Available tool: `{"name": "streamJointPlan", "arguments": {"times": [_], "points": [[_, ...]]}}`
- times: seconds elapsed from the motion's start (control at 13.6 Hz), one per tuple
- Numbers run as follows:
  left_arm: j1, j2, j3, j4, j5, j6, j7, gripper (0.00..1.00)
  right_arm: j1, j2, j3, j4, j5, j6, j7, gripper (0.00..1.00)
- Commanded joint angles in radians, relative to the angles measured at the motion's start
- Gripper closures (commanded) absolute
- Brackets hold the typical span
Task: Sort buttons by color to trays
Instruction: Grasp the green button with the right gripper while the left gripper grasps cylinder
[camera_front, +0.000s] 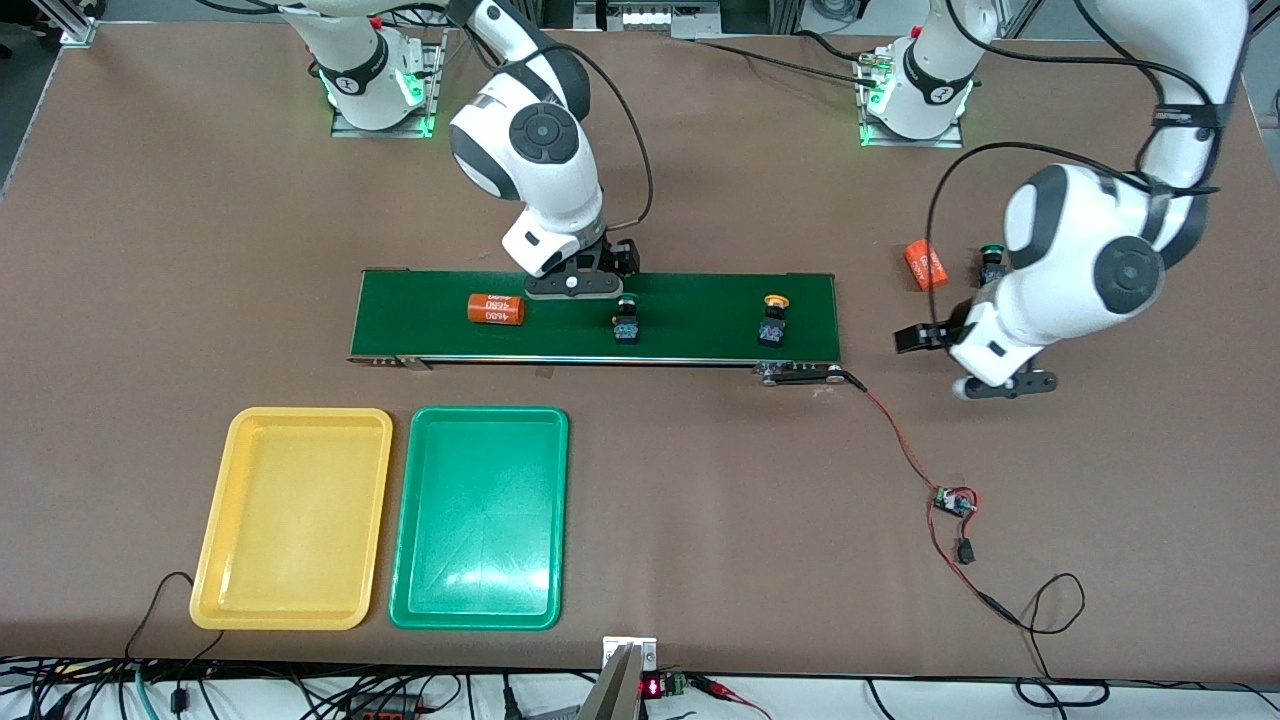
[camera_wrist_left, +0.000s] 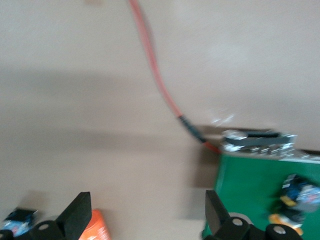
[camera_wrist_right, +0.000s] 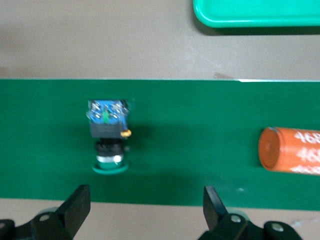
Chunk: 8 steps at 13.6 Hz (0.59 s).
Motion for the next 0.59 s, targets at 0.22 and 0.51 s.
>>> {"name": "streamJointPlan", "arguments": {"times": [0.22,0.51], "points": [[0.103,-0.138,-0.010,-0.221,-0.006,-0.013,0.029,0.00,0.067,0.063,-0.064,0.031,-0.023,0.057,0.043,0.00],[0.134,-0.166,-0.012,-0.311,-0.006,0.002,0.030,0.00,0.088,0.086,-0.084,0.031,-0.033,0.057,0.043,0.00]]}}
